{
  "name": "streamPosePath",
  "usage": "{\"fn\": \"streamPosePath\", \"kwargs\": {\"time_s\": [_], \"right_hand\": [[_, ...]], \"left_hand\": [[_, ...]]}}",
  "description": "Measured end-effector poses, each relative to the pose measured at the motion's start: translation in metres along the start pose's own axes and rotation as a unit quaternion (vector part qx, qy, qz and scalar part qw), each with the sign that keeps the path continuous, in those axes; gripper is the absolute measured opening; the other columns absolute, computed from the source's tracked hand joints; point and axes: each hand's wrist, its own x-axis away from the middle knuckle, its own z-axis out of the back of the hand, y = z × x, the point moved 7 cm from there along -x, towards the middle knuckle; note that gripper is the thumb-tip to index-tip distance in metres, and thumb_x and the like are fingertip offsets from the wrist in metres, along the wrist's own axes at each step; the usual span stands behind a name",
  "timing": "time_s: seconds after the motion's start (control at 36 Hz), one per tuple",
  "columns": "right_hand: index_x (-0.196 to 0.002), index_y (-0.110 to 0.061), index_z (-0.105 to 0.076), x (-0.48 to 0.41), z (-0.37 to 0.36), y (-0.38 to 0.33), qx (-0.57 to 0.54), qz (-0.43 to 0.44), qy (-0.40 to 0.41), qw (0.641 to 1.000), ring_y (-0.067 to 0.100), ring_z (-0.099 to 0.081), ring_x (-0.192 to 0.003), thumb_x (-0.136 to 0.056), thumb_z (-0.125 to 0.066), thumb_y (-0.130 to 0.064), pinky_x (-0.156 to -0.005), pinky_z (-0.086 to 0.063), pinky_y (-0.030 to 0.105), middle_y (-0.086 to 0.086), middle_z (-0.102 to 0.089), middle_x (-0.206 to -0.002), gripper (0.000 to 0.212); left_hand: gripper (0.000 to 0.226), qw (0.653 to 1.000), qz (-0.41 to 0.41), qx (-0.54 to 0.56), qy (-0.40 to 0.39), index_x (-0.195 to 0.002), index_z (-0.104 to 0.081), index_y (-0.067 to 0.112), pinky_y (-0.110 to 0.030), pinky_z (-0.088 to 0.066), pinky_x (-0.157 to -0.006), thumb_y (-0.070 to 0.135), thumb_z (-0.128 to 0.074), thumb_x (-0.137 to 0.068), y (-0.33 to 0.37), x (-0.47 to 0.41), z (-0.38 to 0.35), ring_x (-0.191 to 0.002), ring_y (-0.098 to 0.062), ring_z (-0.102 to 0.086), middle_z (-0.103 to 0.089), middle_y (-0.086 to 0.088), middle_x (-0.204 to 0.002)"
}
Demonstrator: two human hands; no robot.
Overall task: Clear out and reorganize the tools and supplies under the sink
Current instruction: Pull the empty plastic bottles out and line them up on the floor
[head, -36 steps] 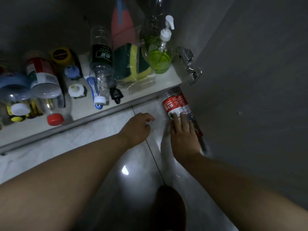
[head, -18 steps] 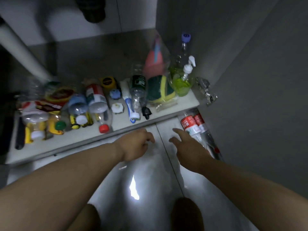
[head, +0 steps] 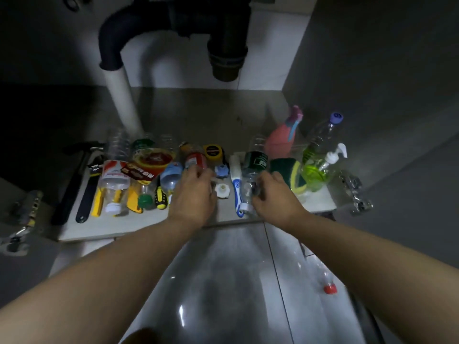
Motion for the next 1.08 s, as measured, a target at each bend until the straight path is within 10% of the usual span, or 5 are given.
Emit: {"fn": "streamPosePath", "kwargs": {"time_s": [0.61, 0.78, 1.08], "right_hand": [[-0.154, -0.005, -0.011, -0.097, -0.015, -0.005, 0.146, -0.15, 0.029, 0.977, 0.038, -0.062, -0.109, -0.092, -0.065, -0.039, -0.076, -0.054, 0.04, 0.027, -0.051, -0.136, 0.089], [-0.15, -0.001, -0.016, -0.092, -0.005, -0.006, 0.13, -0.138, 0.061, 0.98, 0.038, -0.065, -0.099, -0.095, -0.057, -0.029, -0.067, -0.048, 0.037, 0.026, -0.057, -0.126, 0.074], [-0.151, -0.003, -0.015, -0.085, -0.022, 0.002, 0.032, -0.174, 0.009, 0.984, 0.039, -0.06, -0.118, -0.085, -0.076, -0.034, -0.096, -0.054, 0.049, 0.021, -0.056, -0.134, 0.095]], "left_hand": [[0.082, 0.985, 0.077, -0.134, -0.078, -0.158, -0.014, 0.011, -0.048, -0.05, -0.101, 0.027, -0.065, -0.097, 0.001, -0.03, -0.007, -0.141, -0.047, -0.034, -0.025, -0.032, -0.153], [0.086, 0.988, 0.09, -0.103, -0.068, -0.157, -0.019, 0.011, -0.047, -0.053, -0.099, 0.033, -0.071, -0.091, -0.001, -0.034, -0.008, -0.142, -0.047, -0.034, -0.024, -0.032, -0.154], [0.087, 0.993, 0.109, 0.035, -0.014, -0.154, -0.028, 0.018, -0.05, -0.043, -0.106, 0.032, -0.076, -0.084, 0.006, -0.034, -0.011, -0.133, -0.045, -0.039, -0.033, -0.03, -0.147]]}}
